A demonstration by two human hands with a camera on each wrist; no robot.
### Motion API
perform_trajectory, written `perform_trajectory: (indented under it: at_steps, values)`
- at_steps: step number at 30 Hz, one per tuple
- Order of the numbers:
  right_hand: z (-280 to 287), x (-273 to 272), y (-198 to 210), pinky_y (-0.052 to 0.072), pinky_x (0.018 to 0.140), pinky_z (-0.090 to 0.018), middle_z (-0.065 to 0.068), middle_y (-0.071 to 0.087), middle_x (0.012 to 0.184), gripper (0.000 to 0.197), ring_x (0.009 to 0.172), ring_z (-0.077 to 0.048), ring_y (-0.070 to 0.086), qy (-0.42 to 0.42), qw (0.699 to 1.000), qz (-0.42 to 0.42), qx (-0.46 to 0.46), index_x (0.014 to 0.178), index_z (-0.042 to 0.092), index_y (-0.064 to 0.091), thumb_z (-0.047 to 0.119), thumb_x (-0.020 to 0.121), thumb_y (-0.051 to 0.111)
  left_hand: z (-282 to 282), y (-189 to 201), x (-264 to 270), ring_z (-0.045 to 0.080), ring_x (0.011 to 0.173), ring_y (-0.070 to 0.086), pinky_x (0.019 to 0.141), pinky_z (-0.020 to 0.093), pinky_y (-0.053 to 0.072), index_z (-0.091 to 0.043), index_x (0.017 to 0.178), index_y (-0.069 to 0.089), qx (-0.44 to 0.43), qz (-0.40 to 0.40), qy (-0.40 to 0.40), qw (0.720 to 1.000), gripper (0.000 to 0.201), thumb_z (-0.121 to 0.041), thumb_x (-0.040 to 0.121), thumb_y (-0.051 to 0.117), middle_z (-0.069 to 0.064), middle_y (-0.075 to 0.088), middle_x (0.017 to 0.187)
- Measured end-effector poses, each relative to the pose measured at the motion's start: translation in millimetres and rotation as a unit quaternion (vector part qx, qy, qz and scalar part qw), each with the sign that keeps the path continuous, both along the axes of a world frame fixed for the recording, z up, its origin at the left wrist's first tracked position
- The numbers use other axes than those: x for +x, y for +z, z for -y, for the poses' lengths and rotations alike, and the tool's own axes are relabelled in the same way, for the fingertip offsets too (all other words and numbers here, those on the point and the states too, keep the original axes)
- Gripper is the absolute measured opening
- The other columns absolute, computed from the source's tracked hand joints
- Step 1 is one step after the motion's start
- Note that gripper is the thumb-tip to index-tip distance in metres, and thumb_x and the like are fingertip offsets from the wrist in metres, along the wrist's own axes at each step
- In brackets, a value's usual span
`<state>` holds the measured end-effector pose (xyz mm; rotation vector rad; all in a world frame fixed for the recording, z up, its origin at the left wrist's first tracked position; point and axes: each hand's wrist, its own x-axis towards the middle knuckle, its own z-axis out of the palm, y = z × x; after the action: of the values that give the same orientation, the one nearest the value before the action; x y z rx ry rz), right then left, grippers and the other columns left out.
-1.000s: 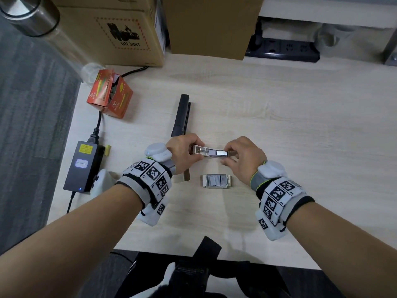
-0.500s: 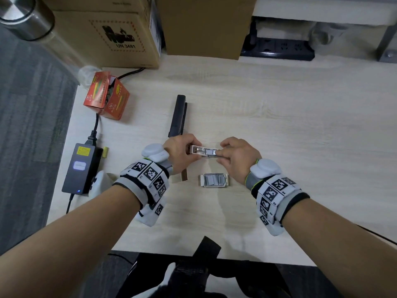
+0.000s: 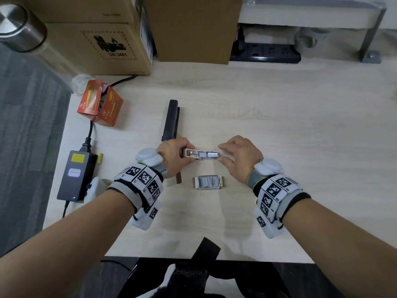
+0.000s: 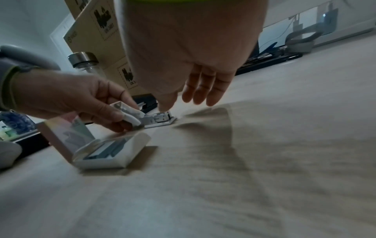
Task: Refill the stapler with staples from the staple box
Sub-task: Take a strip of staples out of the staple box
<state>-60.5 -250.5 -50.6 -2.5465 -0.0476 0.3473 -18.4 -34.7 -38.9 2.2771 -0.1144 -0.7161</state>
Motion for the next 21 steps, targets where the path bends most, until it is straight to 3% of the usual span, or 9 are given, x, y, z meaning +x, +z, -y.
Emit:
perform_trajectory:
  at_steps: [3,7,12,15,18,21]
  values:
    - [-2.0,0.5,-3.4,0.039,0.085,-0.029,-0.004,0.055,0.113,0.035,0.107,-0.023,0.048,0.013,0.997,-0.068,-0.032,0.118,0.020,0.060,0.033,0.086,0.062,1.0,3.3,0.9,0.020,0.077,0.066,0.072,0.040,0.058,-0.024,0.091,0.066,0.009,0.003,-0.018,1.000,0.014,-0.024,0.078,0.072,0.000,0.070,0.084]
    - [-8.8,4.6,-2.4,0.043,0.081,-0.034,-0.005,0.058,0.105,0.021,0.101,-0.026,0.050,0.008,0.997,-0.074,-0.035,0.105,0.021,0.066,0.031,0.087,0.060,7.6,10.7,4.0,0.019,0.078,0.064,0.074,0.038,0.056,-0.025,0.101,0.065,0.037,0.035,-0.069,0.996,0.023,-0.026,0.079,0.072,0.000,0.069,0.087]
    - [-9.5,9.4,0.6,0.043,0.081,-0.036,-0.006,0.058,0.106,0.023,0.102,-0.028,0.049,0.015,0.995,-0.089,-0.039,0.109,0.023,0.064,0.027,0.088,0.057,30.4,17.4,10.5,0.018,0.088,0.061,0.078,0.036,0.051,-0.023,0.102,0.069,0.073,0.082,-0.154,0.982,0.030,-0.035,0.076,0.075,-0.002,0.065,0.098]
    - [-7.9,10.0,-1.2,0.041,0.077,-0.034,-0.007,0.058,0.106,0.027,0.102,-0.029,0.049,0.032,0.994,-0.091,-0.046,0.112,0.025,0.063,0.022,0.087,0.054,46.1,20.1,14.3,0.019,0.096,0.059,0.084,0.034,0.048,-0.022,0.114,0.061,0.130,0.061,-0.198,0.970,0.044,-0.039,0.075,0.075,-0.002,0.065,0.105]
    - [-6.9,10.7,-2.6,0.041,0.077,-0.033,-0.006,0.058,0.103,0.025,0.099,-0.029,0.049,0.030,0.994,-0.093,-0.048,0.111,0.028,0.064,0.025,0.087,0.055,55.6,21.0,17.4,0.020,0.092,0.057,0.074,0.029,0.043,-0.021,0.106,0.060,0.179,0.065,-0.242,0.951,0.035,-0.039,0.078,0.071,-0.001,0.064,0.103]
    - [-6.9,12.8,-4.1,0.041,0.077,-0.032,-0.007,0.059,0.102,0.026,0.099,-0.030,0.050,0.030,0.994,-0.094,-0.049,0.111,0.029,0.064,0.026,0.088,0.054,62.7,24.0,21.5,0.022,0.095,0.057,0.071,0.028,0.039,-0.020,0.108,0.062,0.218,0.053,-0.280,0.934,0.032,-0.038,0.082,0.066,0.002,0.062,0.106]
